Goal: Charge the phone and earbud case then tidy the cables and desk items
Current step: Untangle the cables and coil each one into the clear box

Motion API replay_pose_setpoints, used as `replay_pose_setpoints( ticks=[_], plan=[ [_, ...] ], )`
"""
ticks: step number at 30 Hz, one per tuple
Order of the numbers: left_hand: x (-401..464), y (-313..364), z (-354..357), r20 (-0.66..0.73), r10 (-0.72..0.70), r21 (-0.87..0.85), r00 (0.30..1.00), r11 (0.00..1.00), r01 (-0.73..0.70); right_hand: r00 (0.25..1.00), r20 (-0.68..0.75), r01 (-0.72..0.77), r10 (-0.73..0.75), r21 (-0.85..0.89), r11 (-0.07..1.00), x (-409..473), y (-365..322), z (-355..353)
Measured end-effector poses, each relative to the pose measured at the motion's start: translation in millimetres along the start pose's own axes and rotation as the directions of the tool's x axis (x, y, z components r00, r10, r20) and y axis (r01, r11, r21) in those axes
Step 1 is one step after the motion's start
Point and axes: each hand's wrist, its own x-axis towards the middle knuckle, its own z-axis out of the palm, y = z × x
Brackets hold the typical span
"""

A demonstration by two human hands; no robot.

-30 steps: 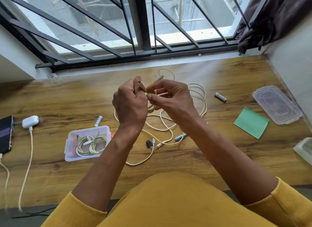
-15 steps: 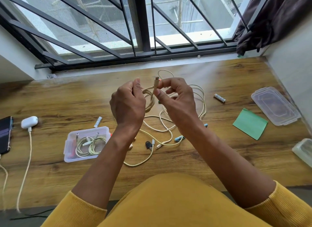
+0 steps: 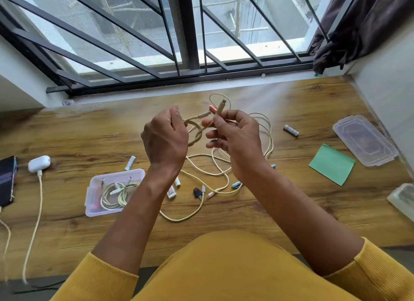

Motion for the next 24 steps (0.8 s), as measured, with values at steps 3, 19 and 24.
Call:
replay_pose_setpoints(
  ticks=[3, 19, 24],
  plan=[
    [-6, 3, 0, -0.047, 0.03, -0.033, 0.998, 0.999, -0.031, 0.989, -0.043, -0.139, 0.143, 0.084, 0.987, 6, 2, -3],
    [4, -6, -1, 0.252, 0.213, -0.353, 0.944, 0.928, -0.115, 0.902, 0.307, -0.098, 0.305, -0.541, 0.835, 27, -22, -28],
    [8, -2, 1, 0.326, 0.154, -0.412, 0.933, 0.911, -0.006, 0.929, 0.321, -0.027, 0.182, -0.433, 0.901, 25, -19, -29]
  ],
)
